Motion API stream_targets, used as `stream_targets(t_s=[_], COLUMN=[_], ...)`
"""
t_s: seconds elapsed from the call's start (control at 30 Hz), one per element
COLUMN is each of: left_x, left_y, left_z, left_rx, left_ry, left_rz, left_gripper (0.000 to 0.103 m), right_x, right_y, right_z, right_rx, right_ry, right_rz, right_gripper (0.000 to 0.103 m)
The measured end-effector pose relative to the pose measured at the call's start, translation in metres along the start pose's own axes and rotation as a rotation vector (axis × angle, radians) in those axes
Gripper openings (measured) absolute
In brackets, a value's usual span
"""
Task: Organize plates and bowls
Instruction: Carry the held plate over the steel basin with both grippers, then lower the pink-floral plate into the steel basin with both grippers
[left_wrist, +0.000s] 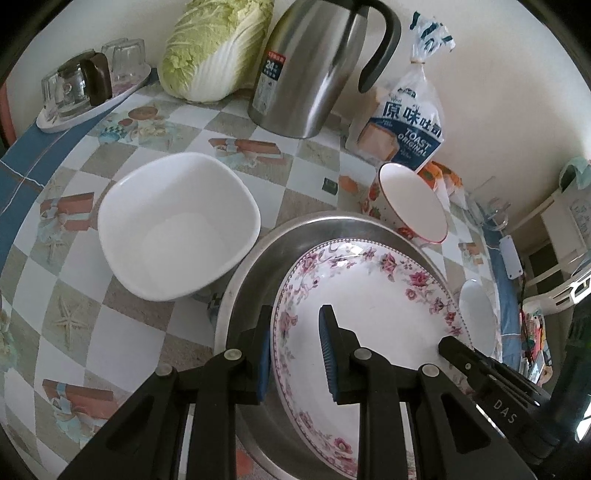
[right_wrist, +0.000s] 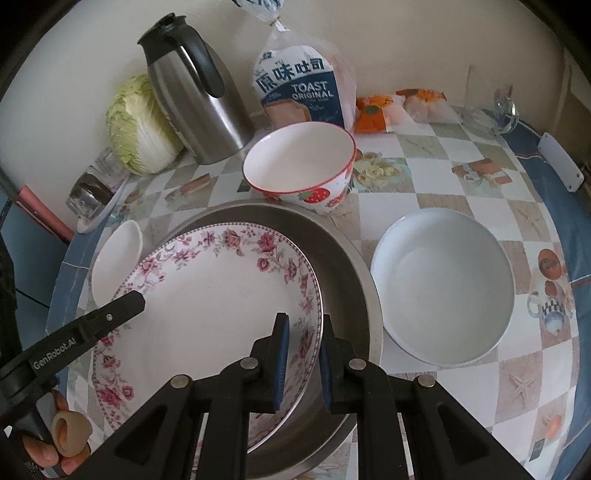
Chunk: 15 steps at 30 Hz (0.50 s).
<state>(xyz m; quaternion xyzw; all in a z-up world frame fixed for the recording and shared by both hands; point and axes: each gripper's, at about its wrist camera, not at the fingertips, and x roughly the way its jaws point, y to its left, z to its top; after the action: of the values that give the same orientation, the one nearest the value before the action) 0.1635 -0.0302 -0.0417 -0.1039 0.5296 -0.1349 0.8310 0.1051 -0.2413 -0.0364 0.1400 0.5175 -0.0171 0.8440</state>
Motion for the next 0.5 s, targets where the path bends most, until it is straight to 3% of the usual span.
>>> stream_targets(t_s=[0.5], left_x=[0.015], left_y=[-0.003], left_z=[-0.002], left_rx=[0.010], left_ry=[0.033], left_rz=[0.023], left_gripper=[0.025], right_x=[0.010], right_y=[-0.003], right_z=[-0.002], right_rx=[0.006], right_ry=[0.024], right_rz=[-0.020], right_gripper=[0.016])
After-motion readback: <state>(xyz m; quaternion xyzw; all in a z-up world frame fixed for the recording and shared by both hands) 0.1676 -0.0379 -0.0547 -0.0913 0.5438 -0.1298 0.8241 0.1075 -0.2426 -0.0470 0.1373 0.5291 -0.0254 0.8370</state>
